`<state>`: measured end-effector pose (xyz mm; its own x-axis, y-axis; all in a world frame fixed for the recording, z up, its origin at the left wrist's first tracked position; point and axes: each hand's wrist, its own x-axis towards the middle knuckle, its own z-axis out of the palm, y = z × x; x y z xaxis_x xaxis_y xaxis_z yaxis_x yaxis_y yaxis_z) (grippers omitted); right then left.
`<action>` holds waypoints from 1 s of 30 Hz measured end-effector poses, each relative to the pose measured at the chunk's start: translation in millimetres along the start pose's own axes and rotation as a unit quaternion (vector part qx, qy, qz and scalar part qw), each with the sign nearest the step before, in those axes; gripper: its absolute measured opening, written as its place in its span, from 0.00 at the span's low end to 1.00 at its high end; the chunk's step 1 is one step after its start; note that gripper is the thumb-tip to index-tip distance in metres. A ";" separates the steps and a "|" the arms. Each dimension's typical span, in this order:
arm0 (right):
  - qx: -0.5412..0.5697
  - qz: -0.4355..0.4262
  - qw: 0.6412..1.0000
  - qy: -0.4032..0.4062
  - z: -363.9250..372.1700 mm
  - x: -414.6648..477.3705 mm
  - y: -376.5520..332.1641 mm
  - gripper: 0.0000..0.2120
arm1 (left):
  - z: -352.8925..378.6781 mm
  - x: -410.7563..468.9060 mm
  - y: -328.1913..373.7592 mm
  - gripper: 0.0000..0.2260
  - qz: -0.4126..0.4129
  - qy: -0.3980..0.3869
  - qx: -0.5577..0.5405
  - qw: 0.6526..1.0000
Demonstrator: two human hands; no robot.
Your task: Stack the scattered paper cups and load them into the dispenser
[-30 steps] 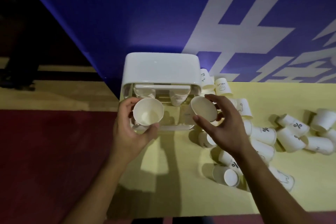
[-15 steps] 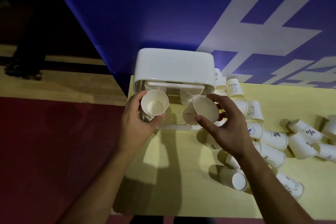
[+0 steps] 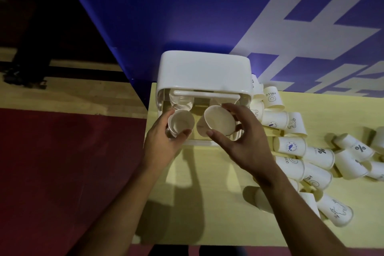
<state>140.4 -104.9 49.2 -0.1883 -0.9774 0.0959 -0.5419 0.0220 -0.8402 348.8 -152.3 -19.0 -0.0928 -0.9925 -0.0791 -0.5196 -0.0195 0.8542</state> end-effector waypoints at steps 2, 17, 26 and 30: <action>0.001 -0.014 1.000 0.007 8.6 3.2 -4.1 0.27 | 1.5 1.0 -1.7 0.32 -0.021 -0.006 0.002 1.000; -0.080 -0.028 0.996 -0.034 77.4 14.7 7.1 0.36 | -22.8 -10.4 -14.7 0.25 -0.034 -0.050 -0.132 0.989; -0.087 0.006 0.992 -0.094 92.6 17.8 25.2 0.34 | -14.0 6.6 -17.6 0.16 -0.005 -0.036 -0.090 0.995; -0.071 0.041 0.991 -0.108 94.9 16.2 27.7 0.34 | -10.4 8.6 -26.3 0.16 -0.009 -0.053 -0.094 0.994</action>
<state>200.1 -140.0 -23.2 -0.0650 -0.9930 -0.0981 -0.6449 0.1168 -0.7552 370.5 -161.6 -36.8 -0.1787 -0.9739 -0.1397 -0.3542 -0.0688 0.9326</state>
